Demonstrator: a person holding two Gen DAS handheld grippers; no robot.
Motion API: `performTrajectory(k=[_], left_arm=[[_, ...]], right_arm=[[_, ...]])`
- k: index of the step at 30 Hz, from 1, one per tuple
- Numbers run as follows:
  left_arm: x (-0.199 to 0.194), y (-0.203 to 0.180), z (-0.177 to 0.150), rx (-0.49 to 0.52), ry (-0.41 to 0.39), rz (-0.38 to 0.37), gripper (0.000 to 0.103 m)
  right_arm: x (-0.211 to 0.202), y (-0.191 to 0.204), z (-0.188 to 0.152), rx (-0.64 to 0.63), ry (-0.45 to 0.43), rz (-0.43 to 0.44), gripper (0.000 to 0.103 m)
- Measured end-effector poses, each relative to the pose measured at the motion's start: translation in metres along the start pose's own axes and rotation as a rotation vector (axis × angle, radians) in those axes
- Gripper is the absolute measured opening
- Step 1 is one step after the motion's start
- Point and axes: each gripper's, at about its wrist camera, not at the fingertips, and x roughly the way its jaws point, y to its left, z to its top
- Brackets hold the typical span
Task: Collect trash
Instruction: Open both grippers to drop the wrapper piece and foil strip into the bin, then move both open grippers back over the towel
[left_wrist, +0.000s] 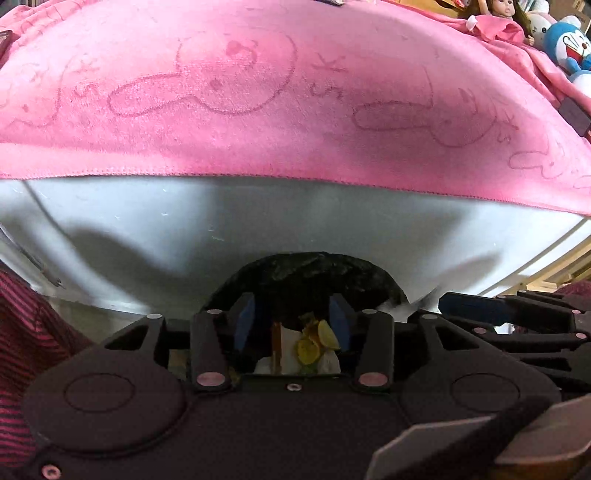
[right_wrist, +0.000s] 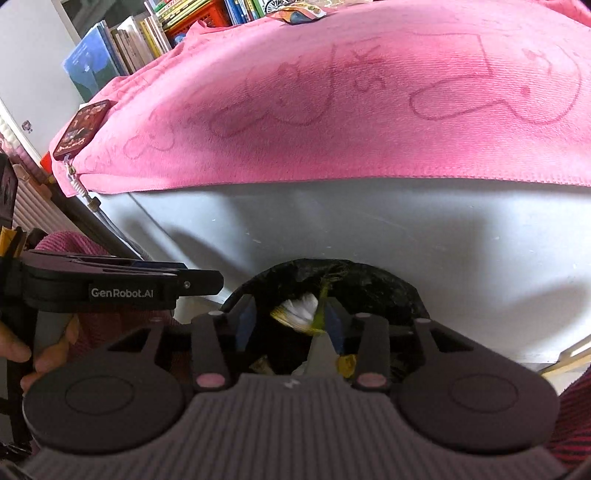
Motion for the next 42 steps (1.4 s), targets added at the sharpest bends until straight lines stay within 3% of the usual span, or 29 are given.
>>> performTrajectory(k=[10, 16, 19, 24, 30, 34, 39, 42], left_arm=[[-0.024, 0.001, 0.015, 0.007, -0.06, -0.002, 0.048], [-0.068, 0.001, 0.042, 0.034, -0.202, -0.049, 0.05], [-0.084, 0.001, 0.059, 0.05, -0.279, -0.043, 0.058], [-0.092, 0.0, 0.093, 0.058, -0.358, -0.01, 0.062], [-0.072, -0.001, 0.149, 0.053, -0.41, -0.014, 0.078], [-0.042, -0.001, 0.192, 0.022, -0.395, -0.037, 0.08], [-0.009, 0.008, 0.242, -0.111, -0.365, -0.074, 0.081], [0.011, 0.011, 0.264, -0.208, -0.381, -0.093, 0.084]], right_arm=[[-0.017, 0.0, 0.014, -0.01, -0.051, 0.018, 0.064], [-0.05, 0.006, 0.045, -0.064, -0.157, 0.052, 0.072], [-0.064, 0.01, 0.063, -0.101, -0.216, 0.06, 0.076], [-0.074, 0.011, 0.098, -0.164, -0.296, 0.015, 0.081], [-0.07, -0.003, 0.142, -0.159, -0.376, -0.054, 0.086], [-0.057, -0.027, 0.176, -0.078, -0.403, -0.066, 0.089], [-0.039, -0.061, 0.217, 0.077, -0.414, -0.056, 0.09], [-0.027, -0.081, 0.24, 0.166, -0.415, -0.033, 0.097]])
